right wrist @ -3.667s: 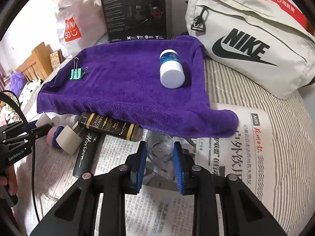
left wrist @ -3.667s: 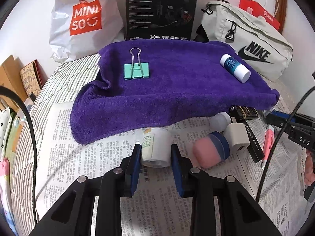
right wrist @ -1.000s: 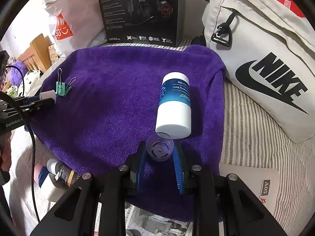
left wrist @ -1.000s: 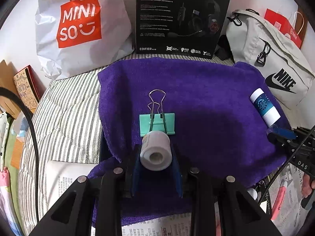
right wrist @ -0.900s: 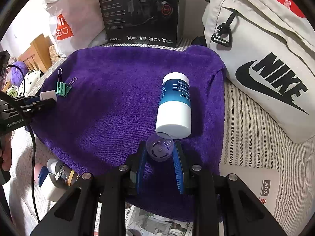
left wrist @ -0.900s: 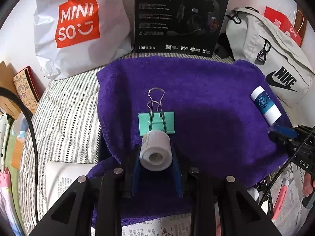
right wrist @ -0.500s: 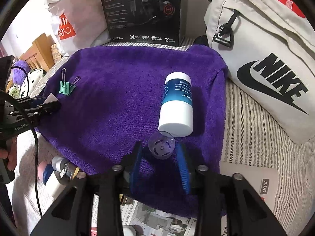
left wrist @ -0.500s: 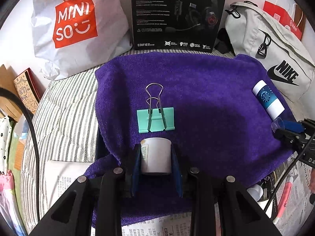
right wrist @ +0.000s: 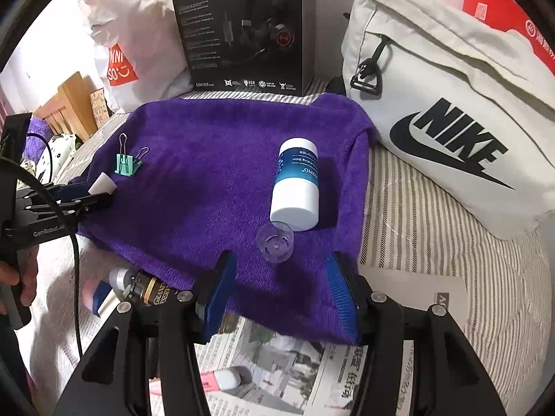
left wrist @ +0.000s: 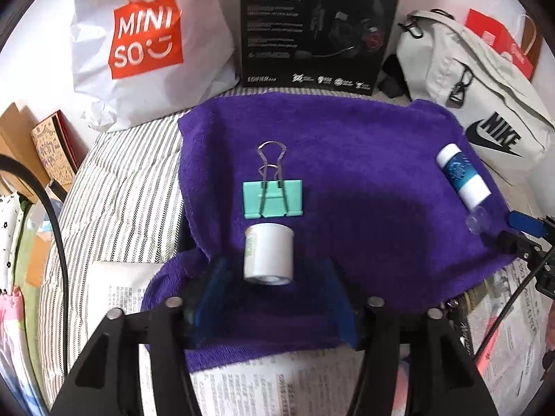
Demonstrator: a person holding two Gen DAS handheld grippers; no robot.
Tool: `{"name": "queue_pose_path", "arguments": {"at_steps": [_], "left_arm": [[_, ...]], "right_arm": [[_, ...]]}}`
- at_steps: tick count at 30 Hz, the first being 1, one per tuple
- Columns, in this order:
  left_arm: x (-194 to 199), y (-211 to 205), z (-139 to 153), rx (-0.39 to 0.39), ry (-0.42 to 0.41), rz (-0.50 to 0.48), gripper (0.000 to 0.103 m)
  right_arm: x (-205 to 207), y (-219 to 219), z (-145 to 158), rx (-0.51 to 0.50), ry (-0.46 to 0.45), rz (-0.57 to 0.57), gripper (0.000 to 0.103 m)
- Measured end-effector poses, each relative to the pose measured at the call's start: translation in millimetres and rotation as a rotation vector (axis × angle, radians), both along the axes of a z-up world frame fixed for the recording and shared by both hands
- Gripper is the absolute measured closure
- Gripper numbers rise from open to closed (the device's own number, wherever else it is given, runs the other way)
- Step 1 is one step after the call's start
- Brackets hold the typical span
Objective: Organize rigid objects
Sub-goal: 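Place the tape roll beside the clip with the left gripper while the right sets the cup beside the bottle, then grasp the pink-and-blue round puff with the left gripper while the right moves toward the pink highlighter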
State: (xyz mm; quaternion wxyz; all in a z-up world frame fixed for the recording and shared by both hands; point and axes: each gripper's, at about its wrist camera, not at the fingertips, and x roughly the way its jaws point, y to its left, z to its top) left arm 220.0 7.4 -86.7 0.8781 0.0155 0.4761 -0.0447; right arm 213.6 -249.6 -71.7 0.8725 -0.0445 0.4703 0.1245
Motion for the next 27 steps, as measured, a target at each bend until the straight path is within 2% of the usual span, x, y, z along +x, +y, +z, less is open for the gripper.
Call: {"name": "queue_pose_path", "arguments": {"at_steps": [3,6,10,14,24,27], "left_arm": [[-11,-7,6,0.045,-0.02,-0.013,0.042],[-22,-12,14,0.072,-0.046,-0.017,0.04],[-37,-15,22,0.046,-0.066,-0.022,0.037],[-55,-19,26,0.024,-0.079,-0.025,0.037],[-87,-39,16,0.005,-0.064,-0.059,0.037],[-93,-47,14,0.021,-0.067,-0.074,0.037]], "right_arm": [[-9,-1,4,-0.008,-0.01,-0.019,0.047],[-19,-3,7,-0.016,-0.018,-0.04,0.041],[-34,-5,13,-0.013,-0.029,-0.06,0.04],[-53,-9,17,-0.001,-0.04,-0.087,0.03],[-98,-22,14,0.023,-0.035,-0.149,0.028],[-111,-27,12,0.038,-0.029,-0.162,0.027]]}}
